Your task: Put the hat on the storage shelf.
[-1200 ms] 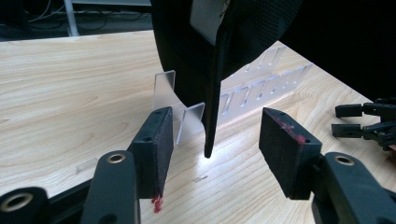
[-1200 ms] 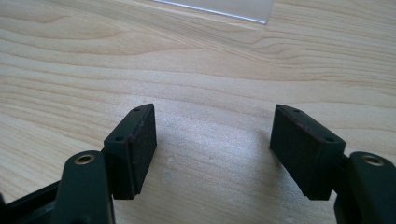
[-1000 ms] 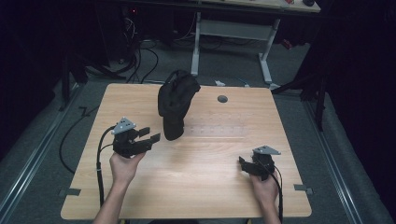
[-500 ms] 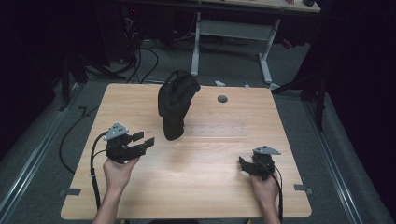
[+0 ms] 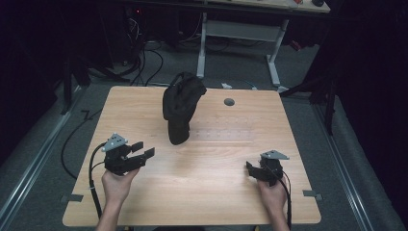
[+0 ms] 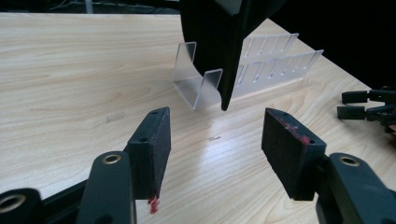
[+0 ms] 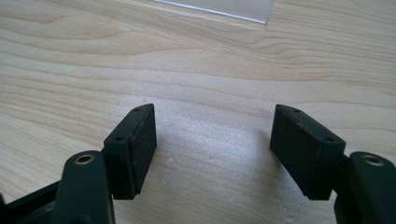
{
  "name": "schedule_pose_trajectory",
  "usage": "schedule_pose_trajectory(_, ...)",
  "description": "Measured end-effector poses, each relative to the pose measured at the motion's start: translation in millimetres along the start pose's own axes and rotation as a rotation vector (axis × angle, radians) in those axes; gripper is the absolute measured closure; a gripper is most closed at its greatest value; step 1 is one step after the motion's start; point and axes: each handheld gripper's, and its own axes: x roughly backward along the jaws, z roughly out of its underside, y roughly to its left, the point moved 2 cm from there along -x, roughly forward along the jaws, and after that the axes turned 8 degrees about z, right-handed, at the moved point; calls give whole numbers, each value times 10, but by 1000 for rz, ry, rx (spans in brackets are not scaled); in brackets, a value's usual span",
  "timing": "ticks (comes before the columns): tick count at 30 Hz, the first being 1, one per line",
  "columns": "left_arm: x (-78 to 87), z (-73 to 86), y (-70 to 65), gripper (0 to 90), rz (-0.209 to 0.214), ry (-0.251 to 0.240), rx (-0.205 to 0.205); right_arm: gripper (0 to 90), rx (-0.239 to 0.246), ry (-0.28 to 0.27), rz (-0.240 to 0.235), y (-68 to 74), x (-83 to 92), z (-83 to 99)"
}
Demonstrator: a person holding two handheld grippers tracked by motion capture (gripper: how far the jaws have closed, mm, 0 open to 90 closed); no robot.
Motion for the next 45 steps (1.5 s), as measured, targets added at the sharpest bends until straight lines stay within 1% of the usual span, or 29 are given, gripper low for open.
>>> schedule_pose_trajectory(5,21,66,30,417,-9,4,11,316,0,0,0,0,0,0)
schedule_pose_trajectory(8,20,111,44,412,-23,9,14,316,0,0,0,0,0,0)
schedule_pose_trajectory(16,-36,255,89,397,-45,40,26,316,0,0,0,0,0,0)
schedule_pose_trajectory(21,-96,358,122,387,-66,71,23,316,0,0,0,0,0,0)
schedule_pose_trajectory(27,-206,525,164,368,-125,119,12,316,0,0,0,0,0,0)
schedule_pose_trajectory(30,-261,609,197,359,-161,146,6,316,-1,0,1,1,0,0)
schedule_pose_trajectory(34,-317,701,238,348,-219,162,-3,316,-1,0,1,1,0,0)
schedule_pose_trajectory(36,-352,751,259,333,-248,179,-12,316,-1,0,1,1,0,0)
schedule_pose_trajectory(37,-373,776,269,325,-261,196,-15,316,-1,0,1,1,0,0)
schedule_pose_trajectory(42,-414,790,225,297,-297,227,-61,316,-2,0,1,1,0,0)
schedule_pose_trajectory(45,-414,789,232,275,-295,227,-50,316,-2,0,1,1,0,1)
